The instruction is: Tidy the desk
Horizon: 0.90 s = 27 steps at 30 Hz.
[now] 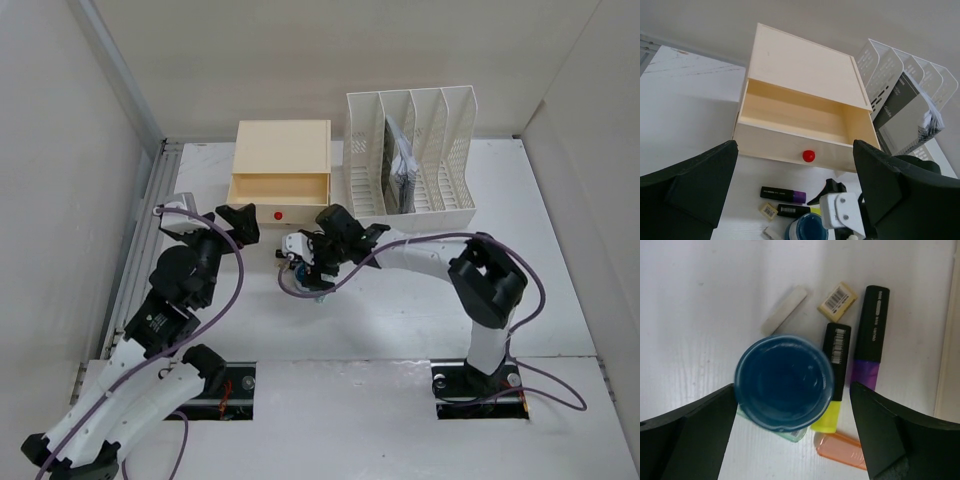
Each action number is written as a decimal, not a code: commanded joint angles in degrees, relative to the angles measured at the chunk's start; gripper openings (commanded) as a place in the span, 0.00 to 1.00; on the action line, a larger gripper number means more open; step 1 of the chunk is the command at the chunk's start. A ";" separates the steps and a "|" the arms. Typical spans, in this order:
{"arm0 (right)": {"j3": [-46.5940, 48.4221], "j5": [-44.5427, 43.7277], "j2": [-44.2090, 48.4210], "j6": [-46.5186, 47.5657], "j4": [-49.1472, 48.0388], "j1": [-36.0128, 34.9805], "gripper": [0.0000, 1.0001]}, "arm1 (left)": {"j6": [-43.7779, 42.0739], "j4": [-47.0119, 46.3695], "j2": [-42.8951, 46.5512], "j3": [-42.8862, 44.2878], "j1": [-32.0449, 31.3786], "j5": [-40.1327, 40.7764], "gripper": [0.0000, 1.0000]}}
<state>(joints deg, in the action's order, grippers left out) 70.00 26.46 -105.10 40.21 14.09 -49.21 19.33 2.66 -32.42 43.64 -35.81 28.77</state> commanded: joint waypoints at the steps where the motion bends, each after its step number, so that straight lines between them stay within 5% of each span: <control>1: 4.44 -1.67 -2.12 -1.01 -2.84 -0.71 0.97 | -0.88 -2.92 1.49 -0.39 0.30 -1.09 1.00; 6: 6.38 -2.29 -4.58 -2.85 -2.84 -0.71 0.90 | -0.88 -2.92 2.01 -0.40 0.30 -1.61 1.00; 21: 9.01 1.48 4.62 -3.38 5.33 -1.24 0.10 | -0.88 -2.92 2.01 -0.40 0.30 -1.62 1.00; 27: 13.32 3.42 11.31 -3.38 10.96 -1.24 0.06 | -0.88 -2.92 2.01 -0.40 0.30 -1.62 1.00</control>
<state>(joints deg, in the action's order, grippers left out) 78.04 26.39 -99.79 37.15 24.75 -49.95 19.31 2.37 -30.89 43.57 -35.77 27.44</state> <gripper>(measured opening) 0.715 0.993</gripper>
